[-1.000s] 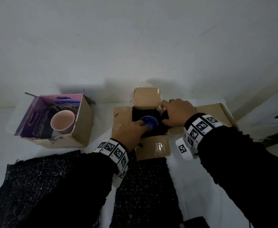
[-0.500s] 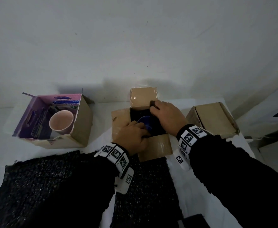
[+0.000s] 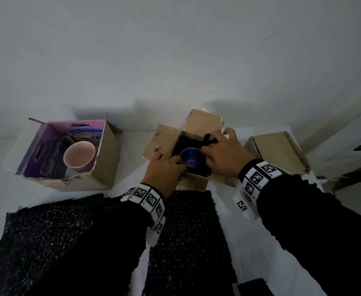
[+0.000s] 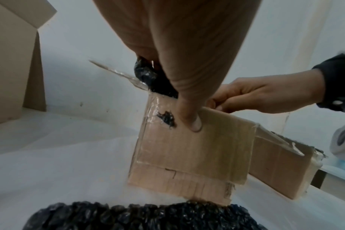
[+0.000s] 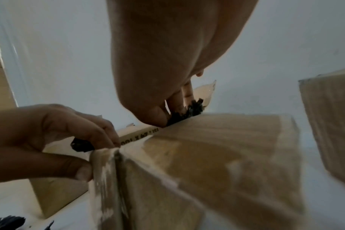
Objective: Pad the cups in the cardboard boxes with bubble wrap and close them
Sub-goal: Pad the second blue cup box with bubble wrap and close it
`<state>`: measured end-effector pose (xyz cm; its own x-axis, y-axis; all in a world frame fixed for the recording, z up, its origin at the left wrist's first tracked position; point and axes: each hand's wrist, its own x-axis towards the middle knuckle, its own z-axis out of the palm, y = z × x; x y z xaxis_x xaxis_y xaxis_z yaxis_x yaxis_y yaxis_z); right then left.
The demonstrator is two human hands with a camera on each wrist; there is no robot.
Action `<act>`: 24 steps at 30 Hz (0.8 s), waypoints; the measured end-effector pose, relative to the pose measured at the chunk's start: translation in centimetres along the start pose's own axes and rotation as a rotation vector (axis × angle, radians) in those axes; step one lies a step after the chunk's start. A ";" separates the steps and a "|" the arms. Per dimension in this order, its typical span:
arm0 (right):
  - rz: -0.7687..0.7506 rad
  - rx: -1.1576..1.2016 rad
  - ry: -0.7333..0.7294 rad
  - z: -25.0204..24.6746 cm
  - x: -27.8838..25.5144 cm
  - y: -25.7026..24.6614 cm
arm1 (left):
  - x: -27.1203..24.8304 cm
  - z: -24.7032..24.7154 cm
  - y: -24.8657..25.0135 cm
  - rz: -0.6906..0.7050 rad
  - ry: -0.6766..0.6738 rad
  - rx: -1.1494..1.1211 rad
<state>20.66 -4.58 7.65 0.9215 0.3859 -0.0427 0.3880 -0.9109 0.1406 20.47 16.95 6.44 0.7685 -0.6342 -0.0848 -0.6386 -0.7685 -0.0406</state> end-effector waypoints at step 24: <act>0.052 -0.105 -0.056 1.0 -0.3 -1.3 | 0.7 1.1 -0.8 0.055 0.036 -0.056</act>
<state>19.90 -3.63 6.47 0.9409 0.3272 -0.0875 0.3387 -0.9079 0.2470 21.53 17.22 5.32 0.7337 -0.6776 -0.0499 -0.6777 -0.7351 0.0185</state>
